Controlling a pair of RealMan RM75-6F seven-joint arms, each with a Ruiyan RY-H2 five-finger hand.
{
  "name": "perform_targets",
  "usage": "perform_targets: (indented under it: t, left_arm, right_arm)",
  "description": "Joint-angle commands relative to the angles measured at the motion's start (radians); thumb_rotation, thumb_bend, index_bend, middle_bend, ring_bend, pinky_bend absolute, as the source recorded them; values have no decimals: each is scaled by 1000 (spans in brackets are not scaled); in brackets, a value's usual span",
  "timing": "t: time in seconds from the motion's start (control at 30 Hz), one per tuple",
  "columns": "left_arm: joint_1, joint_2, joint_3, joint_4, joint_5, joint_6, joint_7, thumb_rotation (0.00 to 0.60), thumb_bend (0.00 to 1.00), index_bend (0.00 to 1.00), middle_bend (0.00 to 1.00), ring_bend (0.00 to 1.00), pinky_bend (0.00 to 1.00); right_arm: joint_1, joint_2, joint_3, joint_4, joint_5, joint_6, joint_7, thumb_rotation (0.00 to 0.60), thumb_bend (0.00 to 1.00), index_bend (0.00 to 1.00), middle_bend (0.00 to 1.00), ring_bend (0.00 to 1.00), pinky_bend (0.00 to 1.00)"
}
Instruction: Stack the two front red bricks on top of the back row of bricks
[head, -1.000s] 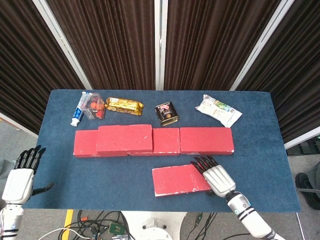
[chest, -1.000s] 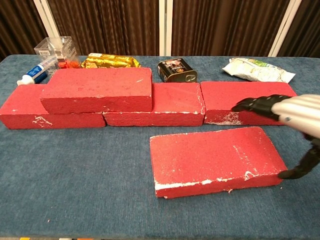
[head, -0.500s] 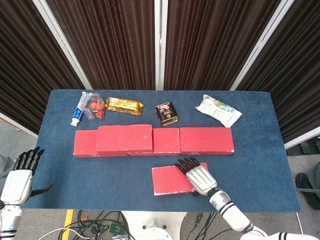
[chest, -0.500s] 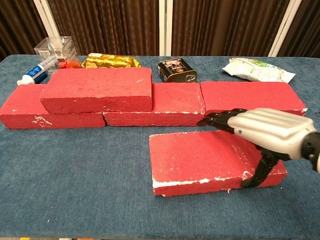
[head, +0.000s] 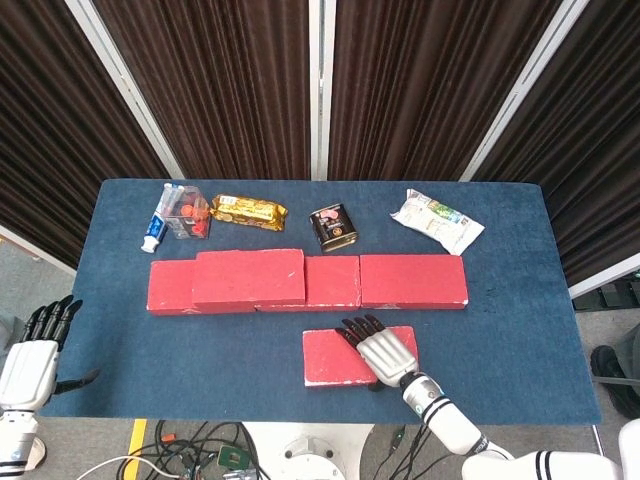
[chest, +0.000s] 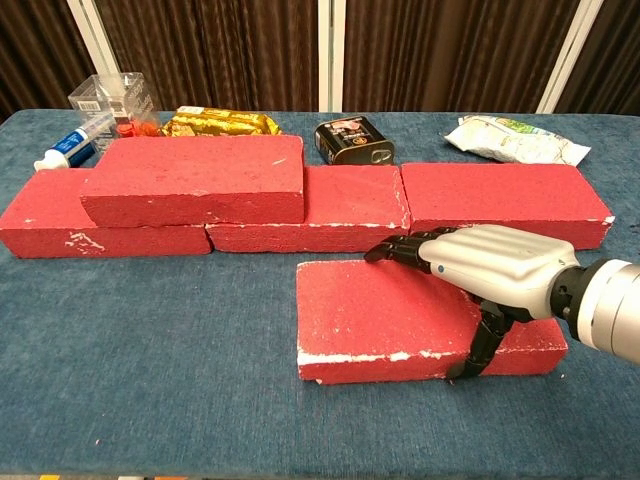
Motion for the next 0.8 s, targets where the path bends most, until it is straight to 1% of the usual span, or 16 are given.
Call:
perform_targets:
  t: [0.03, 0.17, 0.3, 0.4, 0.6, 0.8]
  left_arm:
    - [2, 0, -5, 2, 0, -7, -3, 600, 0, 0, 0, 0, 0]
    - [5, 0, -9, 3, 0, -20, -2, 600, 0, 0, 0, 0, 0]
    - [9, 2, -13, 1, 1, -29, -1, 600, 0, 0, 0, 0, 0]
    - [11, 4, -17, 1, 3, -34, -4, 600, 0, 0, 0, 0, 0]
    - [16, 3, -22, 4, 8, -43, -9, 600, 0, 0, 0, 0, 0]
    - [19, 5, -26, 0, 13, -52, -12, 600, 0, 0, 0, 0, 0]
  right_arm:
    - [5, -5, -5, 7, 2, 8, 5, 600, 0, 0, 22, 0, 0]
    - [12, -9, -11, 16, 15, 15, 12, 600, 0, 0, 82, 0, 0]
    - [16, -12, -17, 21, 23, 21, 28, 600, 0, 0, 99, 0, 0]
    - [18, -15, -23, 25, 21, 29, 37, 600, 0, 0, 137, 0, 0]
    - [10, -21, -30, 35, -13, 66, 64, 600, 0, 0, 234, 0, 0]
    - [1, -15, -40, 30, -46, 97, 83, 600, 0, 0, 269, 0, 0]
